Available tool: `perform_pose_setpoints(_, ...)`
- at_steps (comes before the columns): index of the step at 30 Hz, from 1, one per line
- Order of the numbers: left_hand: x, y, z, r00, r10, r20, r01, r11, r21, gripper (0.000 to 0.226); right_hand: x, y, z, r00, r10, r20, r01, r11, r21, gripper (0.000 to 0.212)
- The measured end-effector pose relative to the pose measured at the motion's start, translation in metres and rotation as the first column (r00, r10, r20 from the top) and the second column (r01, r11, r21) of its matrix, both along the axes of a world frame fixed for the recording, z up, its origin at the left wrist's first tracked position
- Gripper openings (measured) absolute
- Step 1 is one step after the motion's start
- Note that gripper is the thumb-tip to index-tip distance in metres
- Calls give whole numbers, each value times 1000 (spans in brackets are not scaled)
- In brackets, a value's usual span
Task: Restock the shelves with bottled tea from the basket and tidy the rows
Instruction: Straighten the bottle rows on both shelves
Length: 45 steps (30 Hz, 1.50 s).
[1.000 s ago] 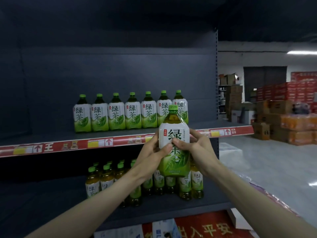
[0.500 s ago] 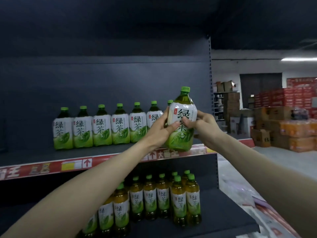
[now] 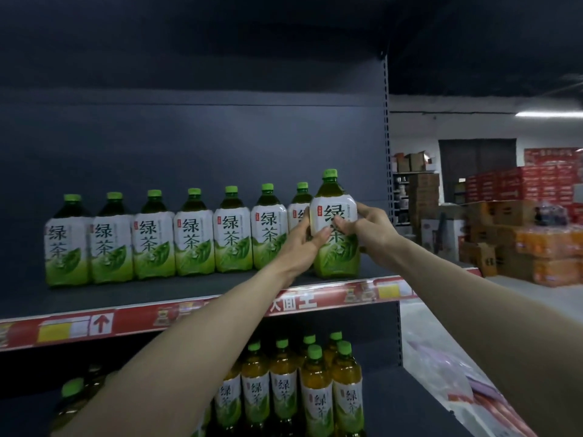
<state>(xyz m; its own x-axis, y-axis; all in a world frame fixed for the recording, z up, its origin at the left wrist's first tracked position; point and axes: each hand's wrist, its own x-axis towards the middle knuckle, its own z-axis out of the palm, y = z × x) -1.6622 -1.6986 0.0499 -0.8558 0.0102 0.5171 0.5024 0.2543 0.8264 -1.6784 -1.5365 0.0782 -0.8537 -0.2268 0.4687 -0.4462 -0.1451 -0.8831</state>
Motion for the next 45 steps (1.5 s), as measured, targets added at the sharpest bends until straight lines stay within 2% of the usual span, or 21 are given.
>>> perform_pose_setpoints(6, -11, 4, -5, 997, 66, 36, -68, 996, 55, 51, -22, -5, -10, 999, -8, -45, 5, 998, -58, 38)
perform_pose_setpoints(8, -8, 3, -4, 982, 186, 41, -187, 982, 28, 42, -18, -6, -17, 986, -138, -89, 143, 988, 56, 55)
perform_pose_setpoints(10, -5, 1, -5, 956, 290, 38, -289, 957, -15, 44, -15, -4, -29, 943, -308, -128, 330, 918, 220, 80)
perform_pose_setpoints(11, -2, 1, -5, 946, 324, 29, -322, 946, -45, 47, -16, -4, -35, 923, -348, -161, 380, 886, 264, 86)
perform_pose_setpoints(17, 8, 13, -5, 940, 337, 47, -329, 937, -119, 50, -24, 0, -45, 833, -477, -282, 550, 770, 323, 70)
perform_pose_setpoints(23, -6, 28, 2, 953, 288, 100, -261, 941, -215, 78, -41, 12, -47, 777, -570, -268, 630, 691, 355, 59)
perform_pose_setpoints(26, -21, 36, 0, 961, 231, 154, -188, 950, -249, 80, -52, 16, -42, 771, -583, -254, 633, 663, 400, 56)
perform_pose_setpoints(30, -35, 39, 0, 964, 169, 206, -105, 951, -290, 57, -66, 12, -38, 783, -566, -257, 604, 595, 530, 57)
perform_pose_setpoints(32, -40, 40, 1, 959, 182, 218, -100, 934, -342, 54, -72, 8, -35, 799, -546, -251, 579, 588, 565, 62)
perform_pose_setpoints(35, -46, 42, 0, 955, 222, 199, -131, 912, -389, 41, -80, 1, -31, 834, -519, -187, 517, 616, 594, 71)
perform_pose_setpoints(41, -56, 37, -4, 954, 275, 117, -200, 879, -433, 6, -83, 1, -31, 892, -441, -94, 415, 719, 558, 80)
perform_pose_setpoints(43, -59, 35, -5, 954, 286, 90, -224, 880, -420, 9, -88, 3, -33, 918, -389, -77, 365, 752, 549, 78)
perform_pose_setpoints(45, -61, 34, -4, 956, 283, 71, -233, 888, -396, 9, -88, 4, -34, 943, -325, -66, 306, 777, 550, 61)
